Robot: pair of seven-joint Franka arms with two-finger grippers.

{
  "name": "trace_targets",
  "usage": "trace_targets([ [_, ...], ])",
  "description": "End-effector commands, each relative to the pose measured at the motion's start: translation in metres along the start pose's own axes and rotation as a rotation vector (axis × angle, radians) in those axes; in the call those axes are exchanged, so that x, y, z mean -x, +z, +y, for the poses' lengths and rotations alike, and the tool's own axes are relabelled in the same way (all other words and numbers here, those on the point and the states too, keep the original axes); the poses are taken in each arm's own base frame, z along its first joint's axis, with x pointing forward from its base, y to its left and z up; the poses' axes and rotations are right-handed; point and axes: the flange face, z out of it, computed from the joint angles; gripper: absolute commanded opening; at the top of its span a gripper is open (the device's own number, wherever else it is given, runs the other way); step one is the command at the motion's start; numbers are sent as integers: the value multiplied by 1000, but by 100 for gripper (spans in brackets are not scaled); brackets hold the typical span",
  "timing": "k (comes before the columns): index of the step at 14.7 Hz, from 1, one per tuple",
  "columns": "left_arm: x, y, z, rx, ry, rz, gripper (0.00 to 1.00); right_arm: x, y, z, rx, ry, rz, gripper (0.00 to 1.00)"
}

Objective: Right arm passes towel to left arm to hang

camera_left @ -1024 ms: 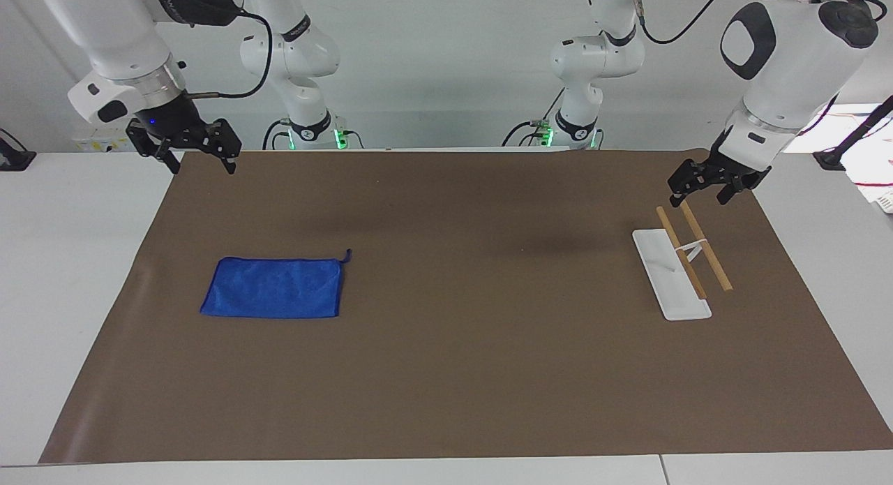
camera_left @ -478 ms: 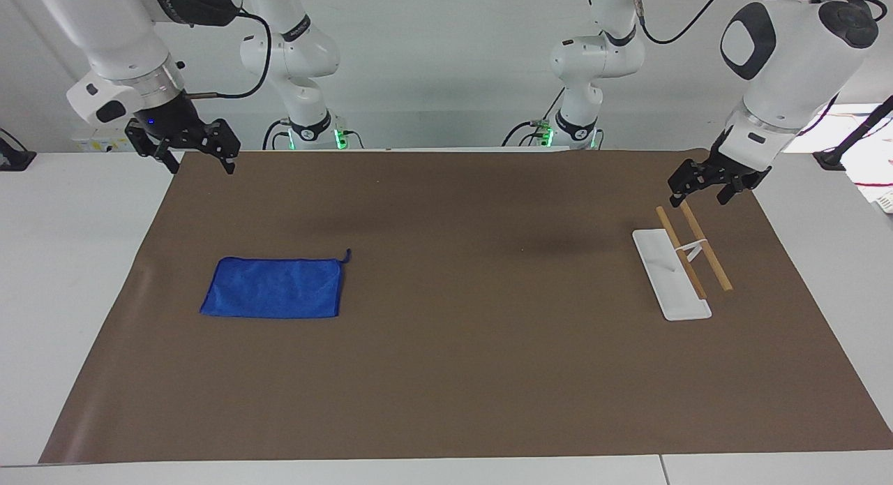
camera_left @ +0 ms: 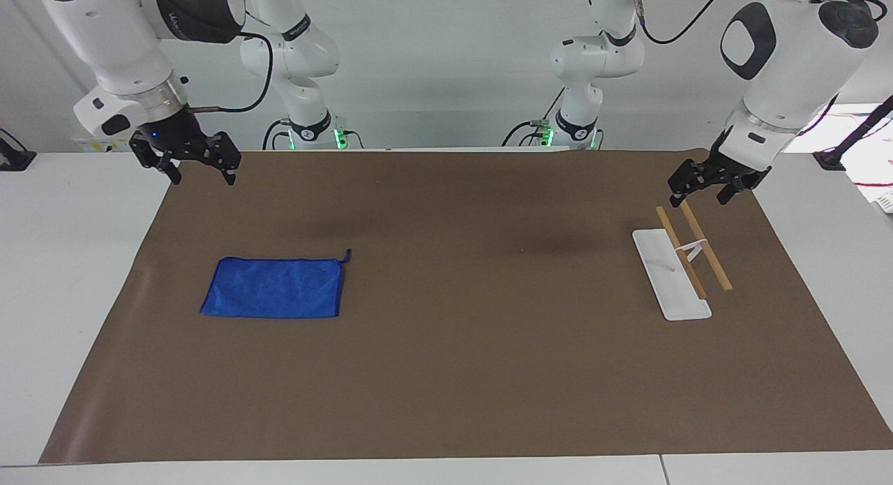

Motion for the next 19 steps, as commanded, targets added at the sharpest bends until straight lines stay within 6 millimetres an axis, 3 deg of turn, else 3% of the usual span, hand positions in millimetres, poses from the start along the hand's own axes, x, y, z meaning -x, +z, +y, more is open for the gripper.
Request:
trace_targets([
  [1,4,-1,-3,-19,9,3,100,5,34,12,9,-62,47,100],
  [5,4,-1,-3,-18,9,3,100,-27,136,4,-7,-72,89,100],
  [7,4,-1,-3,-18,9,3,100,-28,186,0,-22,-66,90,100],
  [8,4,-1,-3,-18,9,3,100,-27,201,-2,-35,-53,131,100],
  [10,4,-1,-3,-19,10,3,100,-18,229,-18,-40,-72,121,100],
  [12,4,-1,-3,-19,10,3,100,-11,253,-14,-41,-65,92,100],
  [16,4,-1,-3,-18,9,3,100,1,284,-16,-44,-61,46,100],
  [19,4,-1,-3,-18,10,3,100,5,294,-15,-44,-61,41,100],
])
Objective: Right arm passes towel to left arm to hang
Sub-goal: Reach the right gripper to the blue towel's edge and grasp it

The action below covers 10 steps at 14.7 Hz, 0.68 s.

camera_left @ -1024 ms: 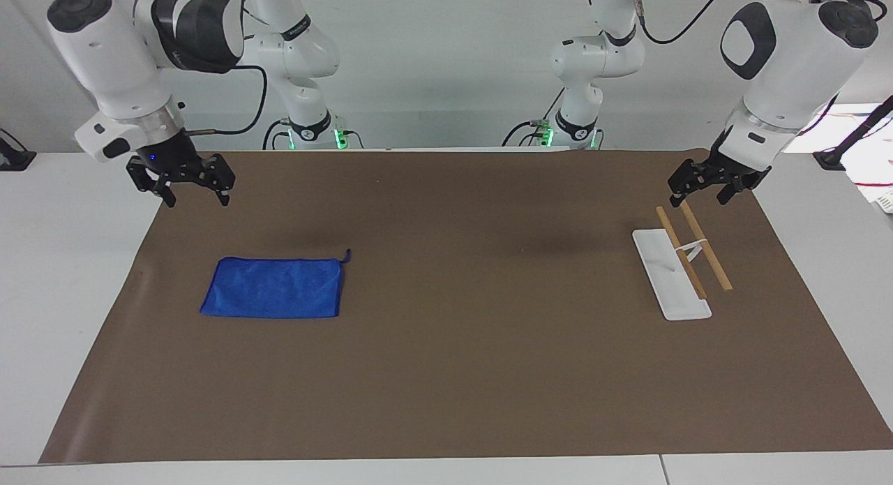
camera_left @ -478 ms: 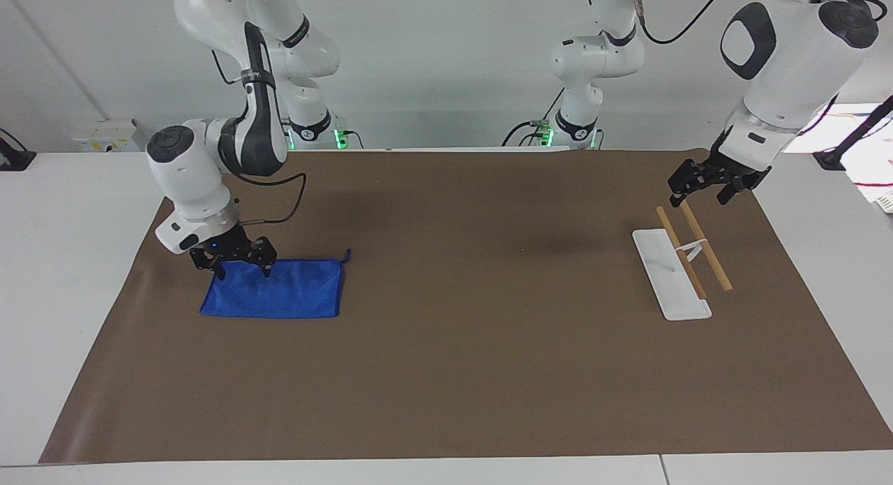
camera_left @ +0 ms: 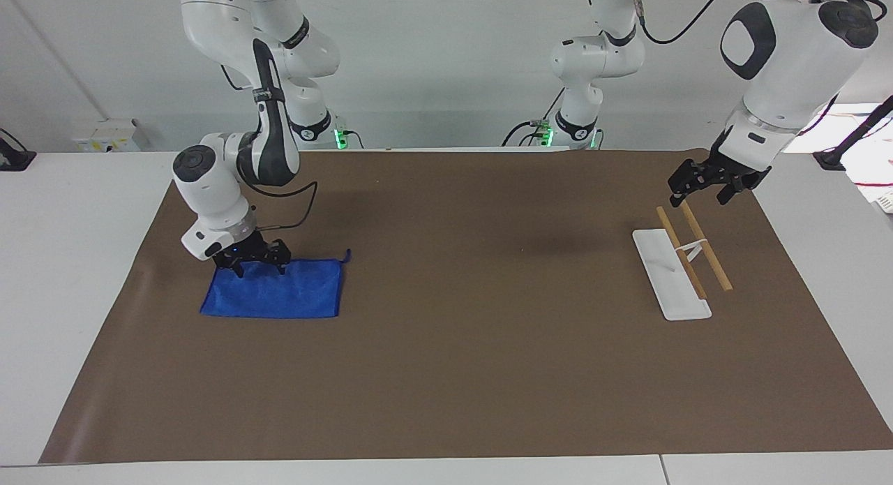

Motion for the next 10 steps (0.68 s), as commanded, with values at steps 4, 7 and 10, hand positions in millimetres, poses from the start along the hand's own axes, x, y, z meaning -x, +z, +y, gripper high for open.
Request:
trace_targets([
  [4,4,-1,-3,-18,9,3,100,14,11,15,-15,14,-7,100],
  [7,4,-1,-3,-18,9,3,100,14,11,17,-15,24,-7,100],
  [10,4,-1,-3,-18,9,3,100,15,14,27,-14,43,-4,100],
])
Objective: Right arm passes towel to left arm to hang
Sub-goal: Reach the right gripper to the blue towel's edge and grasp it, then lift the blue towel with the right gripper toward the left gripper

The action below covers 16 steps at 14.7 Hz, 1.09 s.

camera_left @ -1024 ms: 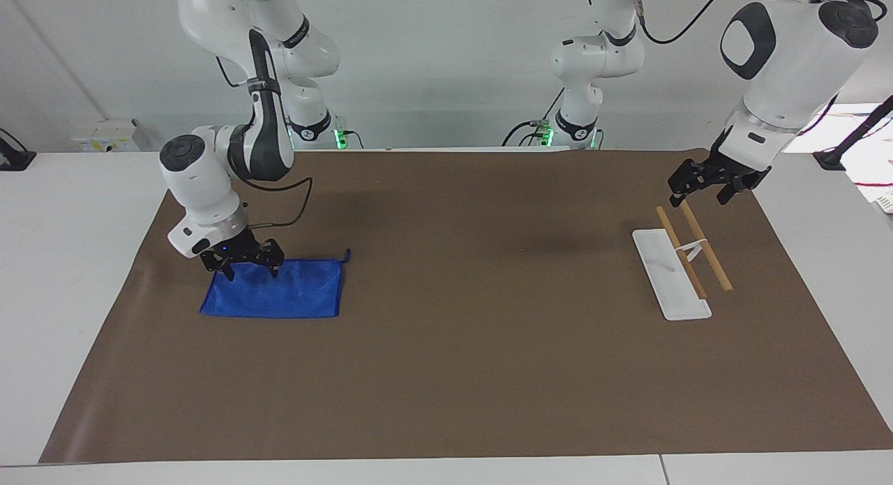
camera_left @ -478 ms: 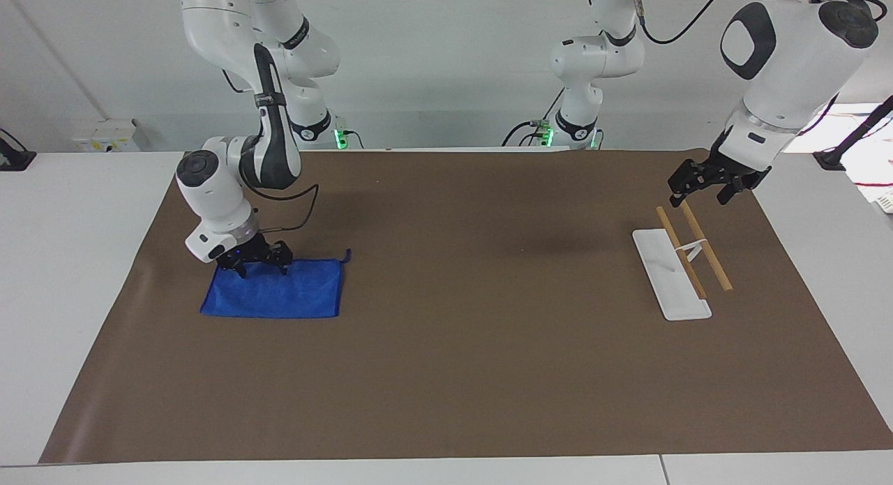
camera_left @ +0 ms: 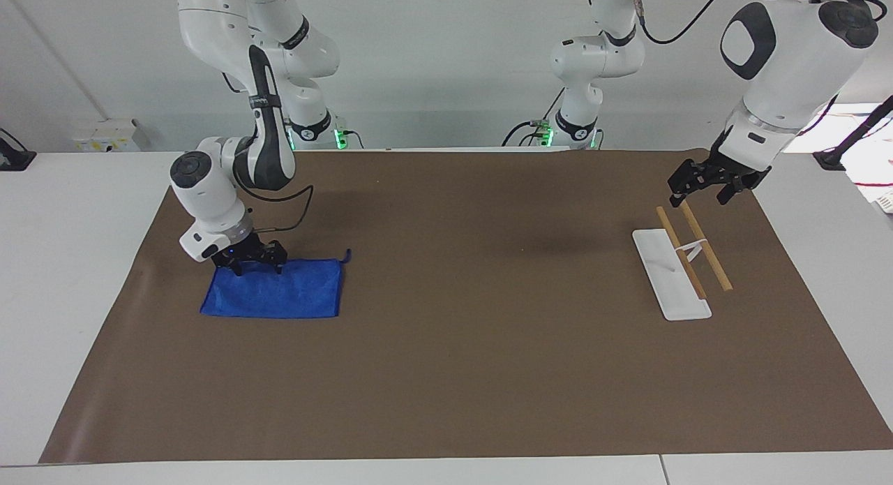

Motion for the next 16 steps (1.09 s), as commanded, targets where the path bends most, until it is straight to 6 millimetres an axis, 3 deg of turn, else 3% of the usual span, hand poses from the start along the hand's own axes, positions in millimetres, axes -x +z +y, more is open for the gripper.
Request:
trace_targets([
  [1,4,-1,-3,-18,10,3,100,3,5,10,-12,9,30,93],
  [3,4,-1,-3,-19,9,3,100,2,5,10,-20,20,33,64],
  [4,4,-1,-3,-18,10,3,100,2,5,9,-21,20,33,43],
  [5,4,-1,-3,-18,9,3,100,2,5,9,-22,22,33,28],
  [8,4,-1,-3,-18,9,3,100,2,5,8,-35,39,35,0],
  [12,4,-1,-3,-19,10,1,100,-9,-4,3,-50,54,30,0],
  [16,4,-1,-3,-18,9,3,100,-41,-60,-18,-71,90,-22,0],
])
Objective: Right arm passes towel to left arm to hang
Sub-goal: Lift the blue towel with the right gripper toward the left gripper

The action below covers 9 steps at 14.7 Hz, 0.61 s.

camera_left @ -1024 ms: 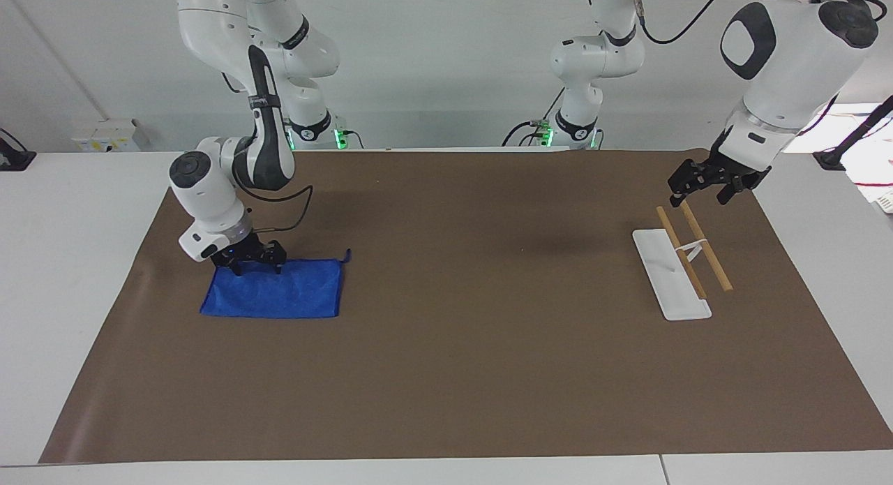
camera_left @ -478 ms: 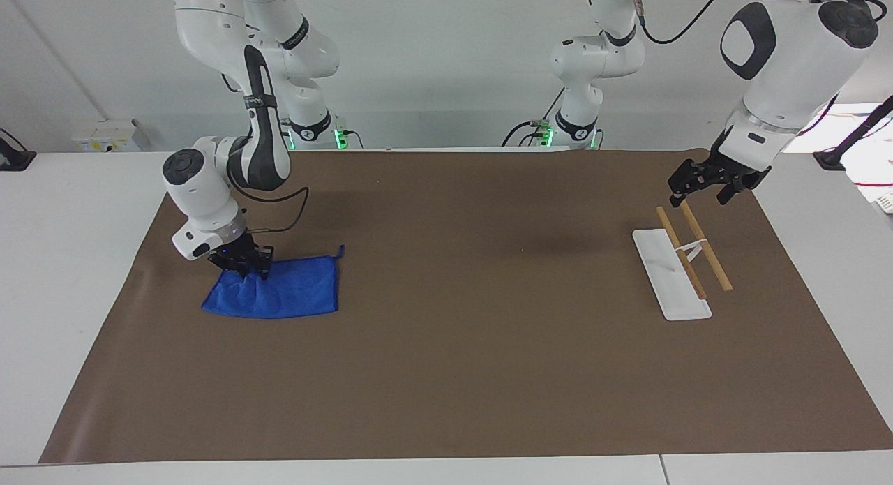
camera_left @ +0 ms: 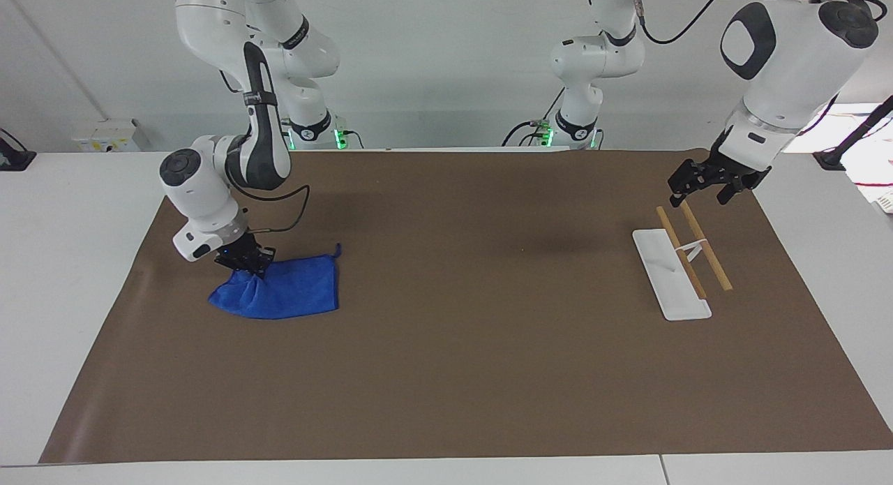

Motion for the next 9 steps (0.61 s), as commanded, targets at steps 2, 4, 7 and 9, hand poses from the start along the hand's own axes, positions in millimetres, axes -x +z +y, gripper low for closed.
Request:
trace_targets([
  [2,4,-1,-3,-18,10,3,100,-32,-62,-27,-33,38,-21,0],
  [4,4,0,-3,-18,9,1,100,-44,-100,-50,-39,71,-34,0],
  [7,4,-1,-3,-18,10,3,100,-56,-156,-108,-104,171,-36,0],
  [9,4,-1,-3,-18,9,3,100,-58,-178,-133,-201,267,-27,0],
])
